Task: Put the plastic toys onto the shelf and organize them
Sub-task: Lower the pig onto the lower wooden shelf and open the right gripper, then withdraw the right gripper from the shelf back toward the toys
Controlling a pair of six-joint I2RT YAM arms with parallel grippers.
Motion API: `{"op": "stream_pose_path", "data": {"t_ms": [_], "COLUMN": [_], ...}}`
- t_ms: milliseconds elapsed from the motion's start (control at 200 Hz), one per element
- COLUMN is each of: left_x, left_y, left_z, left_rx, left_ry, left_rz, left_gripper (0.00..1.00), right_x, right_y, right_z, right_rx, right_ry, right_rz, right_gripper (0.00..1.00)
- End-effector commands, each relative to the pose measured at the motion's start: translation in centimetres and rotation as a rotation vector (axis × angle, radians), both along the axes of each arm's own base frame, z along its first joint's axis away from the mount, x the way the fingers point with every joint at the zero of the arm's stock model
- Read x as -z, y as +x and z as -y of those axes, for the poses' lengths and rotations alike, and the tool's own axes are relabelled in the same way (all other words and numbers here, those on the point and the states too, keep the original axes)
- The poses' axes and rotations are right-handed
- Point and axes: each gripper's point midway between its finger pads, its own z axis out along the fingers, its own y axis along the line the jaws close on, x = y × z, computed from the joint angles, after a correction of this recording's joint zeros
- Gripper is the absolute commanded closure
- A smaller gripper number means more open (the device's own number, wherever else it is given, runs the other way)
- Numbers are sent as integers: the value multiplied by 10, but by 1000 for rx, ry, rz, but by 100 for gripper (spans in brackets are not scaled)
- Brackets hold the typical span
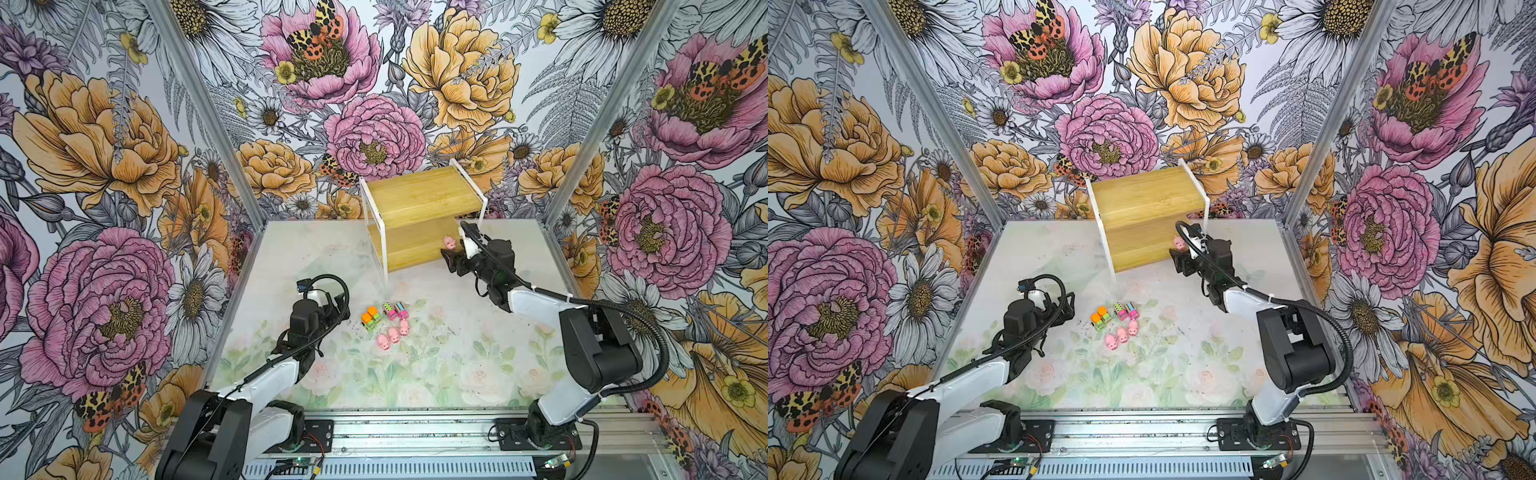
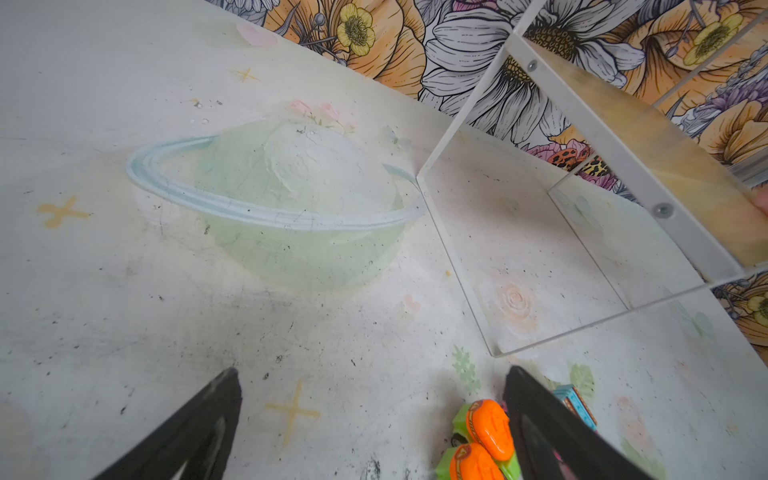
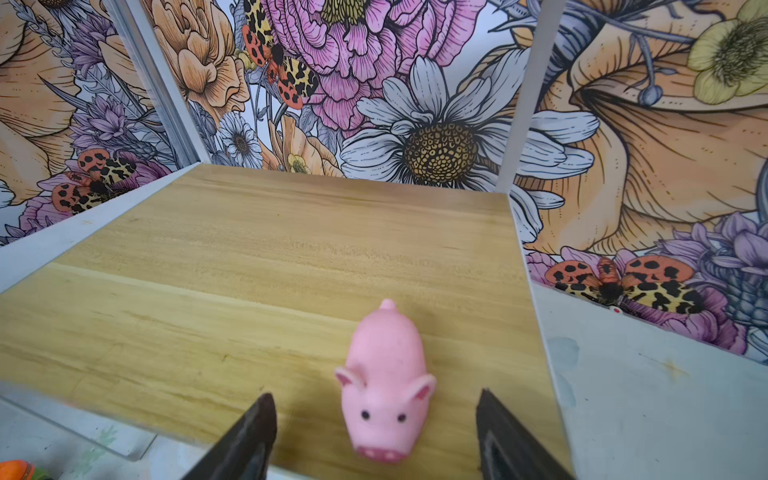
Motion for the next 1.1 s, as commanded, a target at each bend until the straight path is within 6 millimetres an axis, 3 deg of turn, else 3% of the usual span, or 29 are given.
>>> {"op": "stream_pose_path", "data": {"t_ms": [0, 400, 881, 1096], "left_x": [-3, -3, -3, -9], "left_y": [-1, 0, -2, -5], "left_z": [-1, -1, -2, -6], "left_rx": [12, 10, 9, -1], "left_ry": [3, 3, -1, 11], "left_rz": [21, 17, 14, 23], "left_gripper": [1, 1, 1, 1], "right_x": [-32, -50, -45, -60], "right_y": [-6, -36, -64, -88], "right_z": [13, 6, 2, 5], "right_rx": [44, -46, -100, -109], "right_ry": [-7, -7, 19, 44], "right_rz": [82, 81, 66, 96], "right_gripper": [19, 12, 12, 12]}}
